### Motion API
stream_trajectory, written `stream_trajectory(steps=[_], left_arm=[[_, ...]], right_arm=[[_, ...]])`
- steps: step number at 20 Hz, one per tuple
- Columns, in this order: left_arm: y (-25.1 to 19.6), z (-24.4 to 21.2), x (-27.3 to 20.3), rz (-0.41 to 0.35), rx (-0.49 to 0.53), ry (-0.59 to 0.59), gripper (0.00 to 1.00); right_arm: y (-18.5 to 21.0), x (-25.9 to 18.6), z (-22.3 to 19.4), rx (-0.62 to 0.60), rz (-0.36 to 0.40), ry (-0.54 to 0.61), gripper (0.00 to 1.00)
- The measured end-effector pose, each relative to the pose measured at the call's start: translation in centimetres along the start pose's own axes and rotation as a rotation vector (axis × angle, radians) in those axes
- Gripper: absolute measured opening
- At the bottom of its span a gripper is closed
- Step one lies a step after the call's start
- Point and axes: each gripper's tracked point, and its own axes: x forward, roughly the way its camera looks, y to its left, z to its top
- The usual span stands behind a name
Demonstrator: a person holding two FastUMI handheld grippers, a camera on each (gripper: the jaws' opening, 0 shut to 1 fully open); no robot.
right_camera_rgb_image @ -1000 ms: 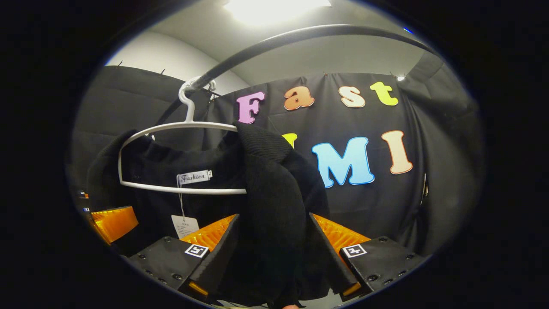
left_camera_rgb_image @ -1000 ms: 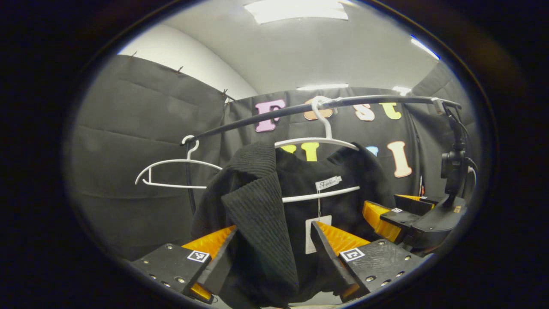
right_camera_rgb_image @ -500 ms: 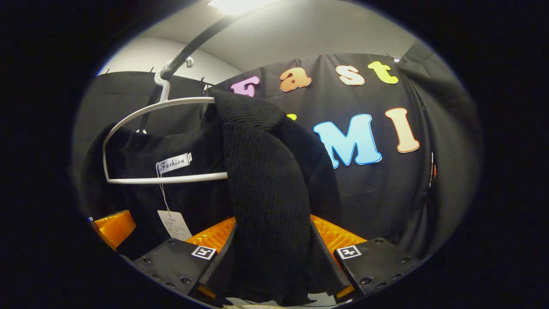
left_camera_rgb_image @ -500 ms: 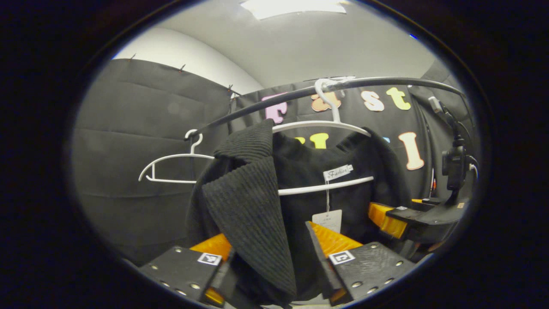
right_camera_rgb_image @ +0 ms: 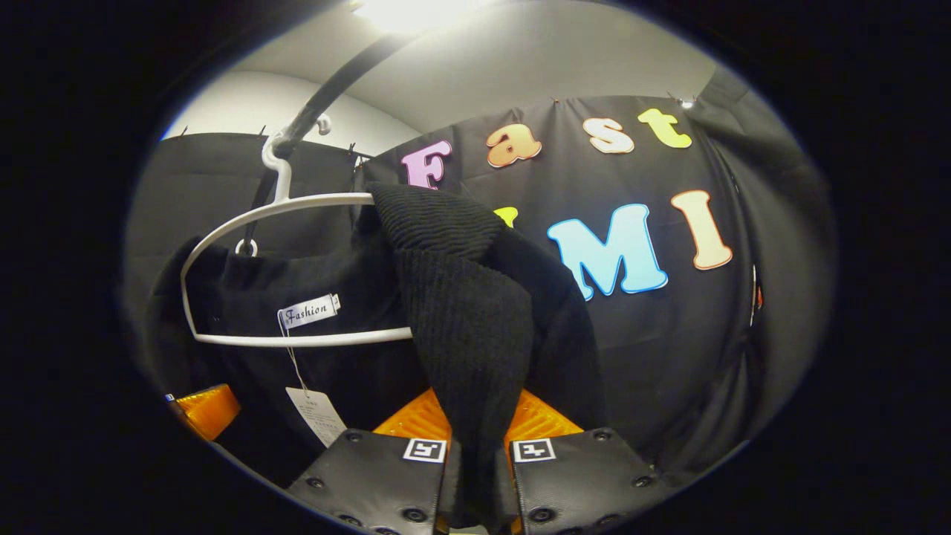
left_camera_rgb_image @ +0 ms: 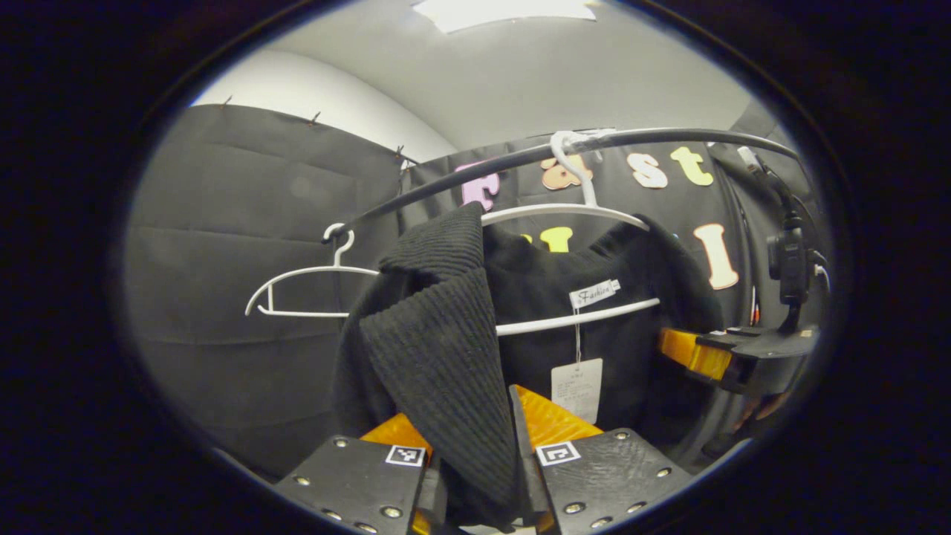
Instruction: Grasp the clothes on the hanger with both hands and then place them into the laundry hamper below.
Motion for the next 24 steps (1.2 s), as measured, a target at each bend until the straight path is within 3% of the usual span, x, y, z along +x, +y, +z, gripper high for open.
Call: stream_trajectory(steps=[1, 2, 3, 6, 12, 23, 24], left_arm=[[1.1, 0.3, 0.1, 0.038, 0.015, -0.008, 0.44], [2.1, 0.4, -0.1, 0.069, 0.023, -0.011, 0.28], [1.8, 0.3, -0.4, 0.060, 0.019, -0.015, 0.12], [1.9, 1.7, -0.6, 0.042, 0.013, -0.060, 0.04], [3.8, 6.0, -3.6, 0.057, 0.075, -0.164, 0.03], [8.9, 11.3, -4.0, 0.089, 0.052, -0.251, 0.03], [9.7, 11.8, -3.9, 0.099, 0.058, -0.261, 0.03]], right_arm=[[-1.1, -0.1, 0.5, -0.020, -0.055, -0.027, 0.12], [-1.1, -0.5, 1.0, -0.031, -0.051, -0.041, 0.06], [-1.1, -0.7, 1.4, -0.031, -0.055, -0.053, 0.06], [-1.9, -1.4, 3.4, -0.037, -0.092, -0.116, 0.05], [-3.6, -3.2, 6.3, -0.049, -0.148, -0.188, 0.05], [-7.3, -4.0, 11.2, -0.071, -0.230, -0.324, 0.05], [-7.6, -3.7, 11.4, -0.071, -0.234, -0.328, 0.02]])
